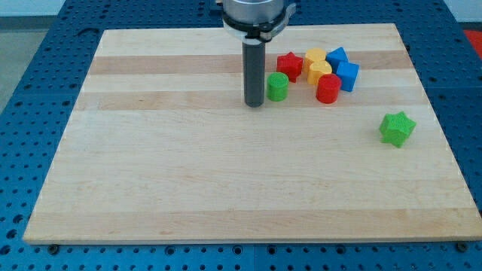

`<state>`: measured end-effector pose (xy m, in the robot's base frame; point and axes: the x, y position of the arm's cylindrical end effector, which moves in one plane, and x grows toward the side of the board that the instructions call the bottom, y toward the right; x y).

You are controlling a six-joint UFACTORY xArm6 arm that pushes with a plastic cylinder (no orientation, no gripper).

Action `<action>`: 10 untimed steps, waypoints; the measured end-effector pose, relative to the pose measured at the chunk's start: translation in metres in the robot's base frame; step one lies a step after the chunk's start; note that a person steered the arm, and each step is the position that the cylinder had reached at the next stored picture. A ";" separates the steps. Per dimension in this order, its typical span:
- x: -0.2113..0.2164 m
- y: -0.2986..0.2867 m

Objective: Point at green star

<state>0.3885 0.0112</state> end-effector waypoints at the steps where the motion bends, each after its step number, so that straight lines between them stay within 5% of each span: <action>1: -0.013 0.018; 3: 0.003 0.027; 5: 0.124 0.045; 7: 0.194 0.187; 8: 0.184 0.251; 10: 0.119 0.254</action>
<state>0.5073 0.2649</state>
